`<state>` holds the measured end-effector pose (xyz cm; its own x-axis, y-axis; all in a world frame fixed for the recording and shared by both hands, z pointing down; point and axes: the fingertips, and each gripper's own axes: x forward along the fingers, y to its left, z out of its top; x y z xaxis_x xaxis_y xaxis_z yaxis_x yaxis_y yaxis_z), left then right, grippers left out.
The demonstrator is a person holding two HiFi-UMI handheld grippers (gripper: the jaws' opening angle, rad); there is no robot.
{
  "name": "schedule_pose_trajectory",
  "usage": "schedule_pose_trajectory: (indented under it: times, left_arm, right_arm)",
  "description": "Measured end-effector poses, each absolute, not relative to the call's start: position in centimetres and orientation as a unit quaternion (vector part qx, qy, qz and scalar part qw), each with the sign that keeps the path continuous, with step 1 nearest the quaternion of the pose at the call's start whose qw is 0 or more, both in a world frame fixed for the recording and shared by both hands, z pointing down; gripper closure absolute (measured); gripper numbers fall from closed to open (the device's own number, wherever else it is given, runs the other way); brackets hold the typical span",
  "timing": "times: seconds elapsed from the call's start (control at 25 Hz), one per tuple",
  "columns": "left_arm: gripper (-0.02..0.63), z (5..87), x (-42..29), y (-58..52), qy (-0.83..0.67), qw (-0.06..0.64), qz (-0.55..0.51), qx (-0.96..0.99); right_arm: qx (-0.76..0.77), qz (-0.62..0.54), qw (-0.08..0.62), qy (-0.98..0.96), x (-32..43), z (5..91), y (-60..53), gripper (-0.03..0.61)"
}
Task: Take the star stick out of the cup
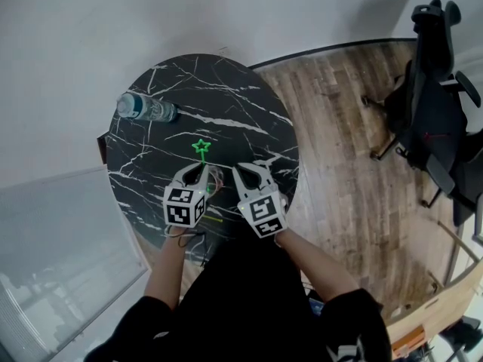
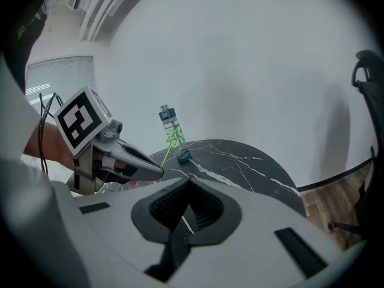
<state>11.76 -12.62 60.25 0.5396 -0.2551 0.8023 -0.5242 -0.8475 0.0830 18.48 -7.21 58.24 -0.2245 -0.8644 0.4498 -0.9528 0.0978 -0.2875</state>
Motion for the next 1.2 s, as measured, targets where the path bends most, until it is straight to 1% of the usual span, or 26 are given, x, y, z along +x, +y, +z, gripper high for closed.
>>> schedule_pose_trajectory:
  times: [0.4, 0.84, 1.2]
  left_arm:
    - [0.601, 58.1, 10.9, -13.1, -0.247, 0.154, 0.380, 0.878]
    - [0.601, 54.1, 9.9, -13.7, -0.276, 0.141, 0.290, 0.906]
    - [0.601, 51.0, 8.8, -13.1, -0.286, 0.144, 0.221, 0.921]
  right_arm:
    - [0.615, 0.254, 0.085, -0.742, 17.2, 57.4, -7.2, 0.583]
    - [0.615, 0.236, 0.084, -0.748, 15.3, 56.2, -6.5, 0.583]
    - [0.602, 0.208, 0.096, -0.765, 13.0, 54.3, -5.8, 0.583]
